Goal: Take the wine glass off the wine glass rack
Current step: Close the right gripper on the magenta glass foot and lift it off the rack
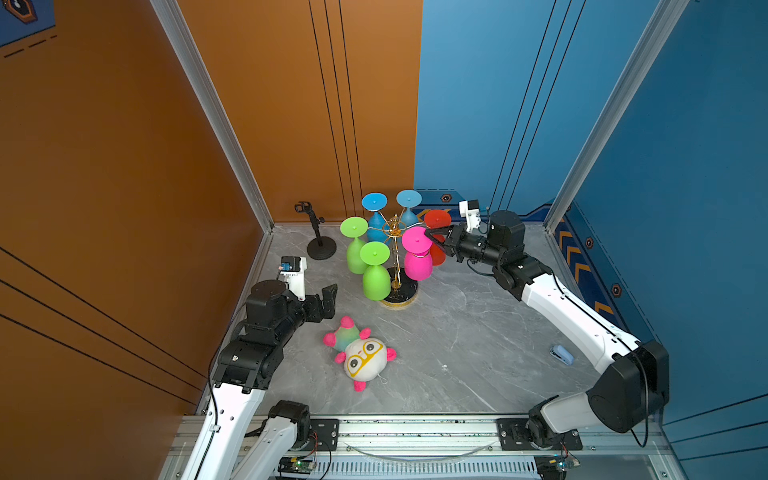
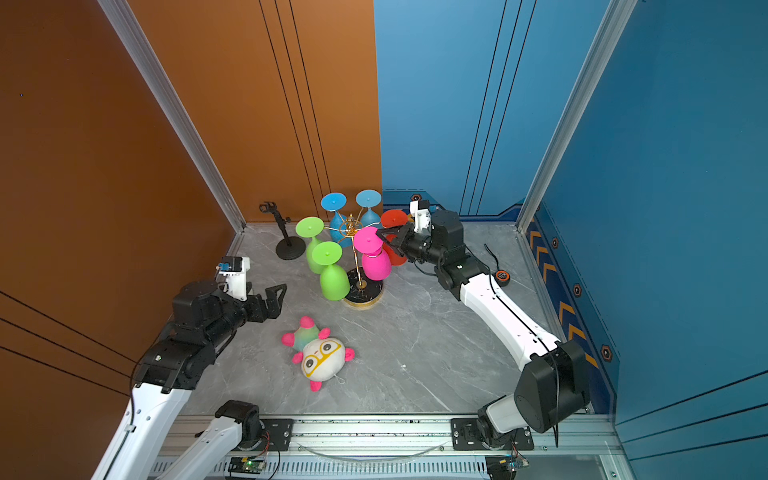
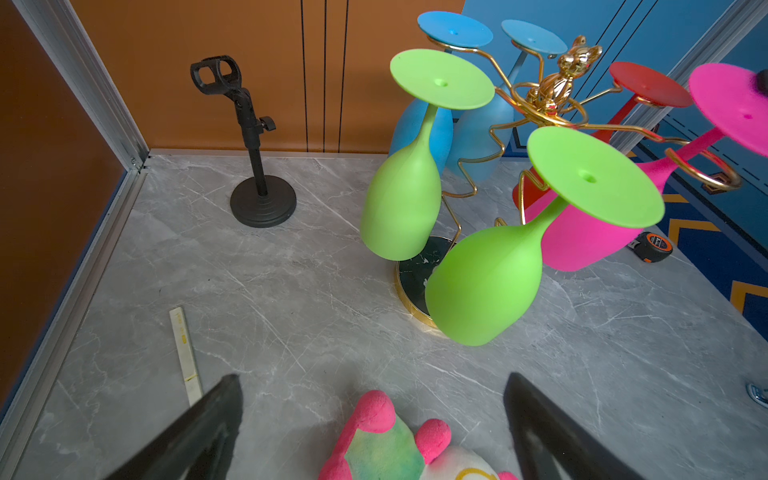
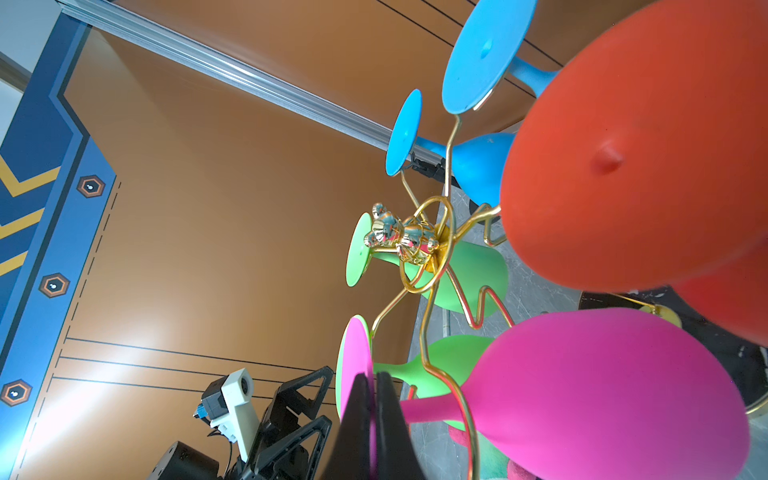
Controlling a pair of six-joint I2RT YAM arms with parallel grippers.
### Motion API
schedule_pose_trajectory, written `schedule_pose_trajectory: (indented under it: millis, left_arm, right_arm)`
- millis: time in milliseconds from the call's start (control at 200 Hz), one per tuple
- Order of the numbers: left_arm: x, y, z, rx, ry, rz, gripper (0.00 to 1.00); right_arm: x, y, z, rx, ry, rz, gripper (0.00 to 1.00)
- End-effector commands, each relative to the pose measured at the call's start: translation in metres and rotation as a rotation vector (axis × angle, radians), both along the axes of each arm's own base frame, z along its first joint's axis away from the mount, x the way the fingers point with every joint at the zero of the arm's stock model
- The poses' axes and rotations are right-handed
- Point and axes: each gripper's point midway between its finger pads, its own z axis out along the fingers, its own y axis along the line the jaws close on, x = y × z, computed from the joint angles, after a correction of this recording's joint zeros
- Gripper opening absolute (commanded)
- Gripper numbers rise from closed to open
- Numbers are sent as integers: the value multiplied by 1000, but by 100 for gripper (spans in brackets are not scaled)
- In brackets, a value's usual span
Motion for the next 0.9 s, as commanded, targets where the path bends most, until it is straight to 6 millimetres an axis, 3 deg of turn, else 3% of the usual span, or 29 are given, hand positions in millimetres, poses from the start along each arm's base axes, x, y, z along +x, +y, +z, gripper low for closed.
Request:
schedule_pose_trajectory:
  millis: [0,896]
  left_arm:
    - [-3,-2,-4,8,13,-17,98]
    - [-10,0,0,19,9,-18,98]
  right_arm:
    - [0,8,6,31,-18,27,0]
    - [13,23,-3,26,-8,26,0]
